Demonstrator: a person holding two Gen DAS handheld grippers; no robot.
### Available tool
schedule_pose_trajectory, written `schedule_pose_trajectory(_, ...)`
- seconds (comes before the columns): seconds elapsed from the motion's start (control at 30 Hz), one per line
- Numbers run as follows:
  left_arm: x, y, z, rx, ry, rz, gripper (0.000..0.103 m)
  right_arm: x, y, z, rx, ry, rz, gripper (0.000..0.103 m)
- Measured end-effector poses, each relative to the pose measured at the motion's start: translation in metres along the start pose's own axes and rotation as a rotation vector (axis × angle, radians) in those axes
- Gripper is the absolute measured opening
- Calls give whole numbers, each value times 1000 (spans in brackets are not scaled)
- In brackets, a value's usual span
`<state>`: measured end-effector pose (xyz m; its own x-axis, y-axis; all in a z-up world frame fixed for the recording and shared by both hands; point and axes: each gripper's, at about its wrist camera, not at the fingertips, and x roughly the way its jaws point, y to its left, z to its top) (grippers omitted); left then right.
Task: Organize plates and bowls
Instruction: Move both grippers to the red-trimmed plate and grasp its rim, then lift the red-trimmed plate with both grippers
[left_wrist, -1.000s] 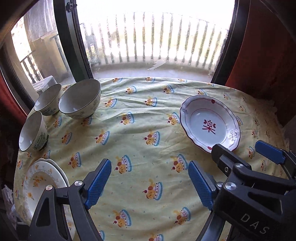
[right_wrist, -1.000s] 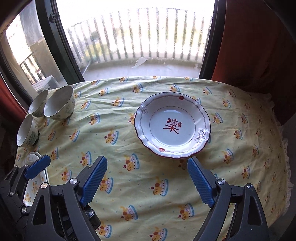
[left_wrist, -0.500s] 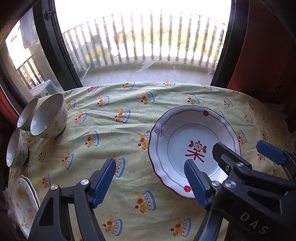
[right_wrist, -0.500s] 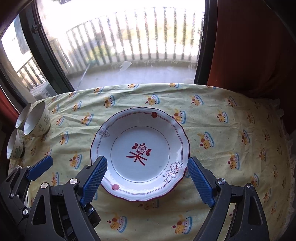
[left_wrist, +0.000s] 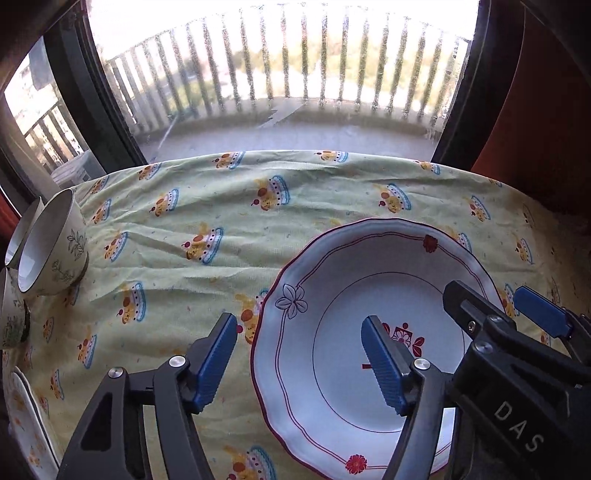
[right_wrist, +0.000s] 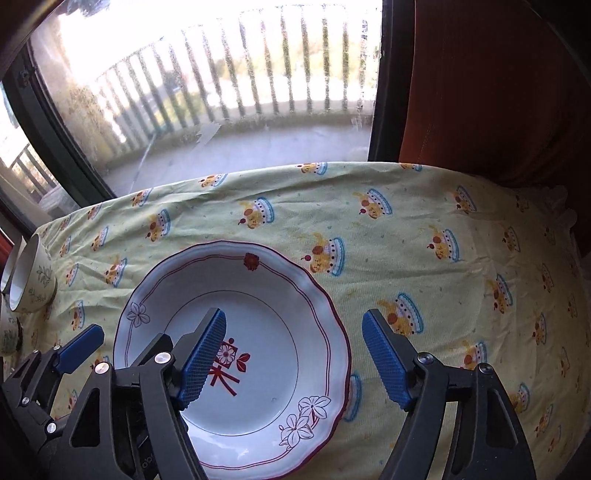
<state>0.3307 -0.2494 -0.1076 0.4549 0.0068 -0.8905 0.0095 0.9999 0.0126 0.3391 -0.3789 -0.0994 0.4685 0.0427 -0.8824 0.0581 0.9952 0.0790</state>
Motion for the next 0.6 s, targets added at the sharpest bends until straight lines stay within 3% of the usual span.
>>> schedule_pose_trajectory(0.3,17,-6,-3,30,23,-1,62,26,-5,-1,8,54,-9,59)
schedule_pose_trajectory(0.6,11,0,-12,38,49,-9,61,17,-6,-10,14,67,0,55)
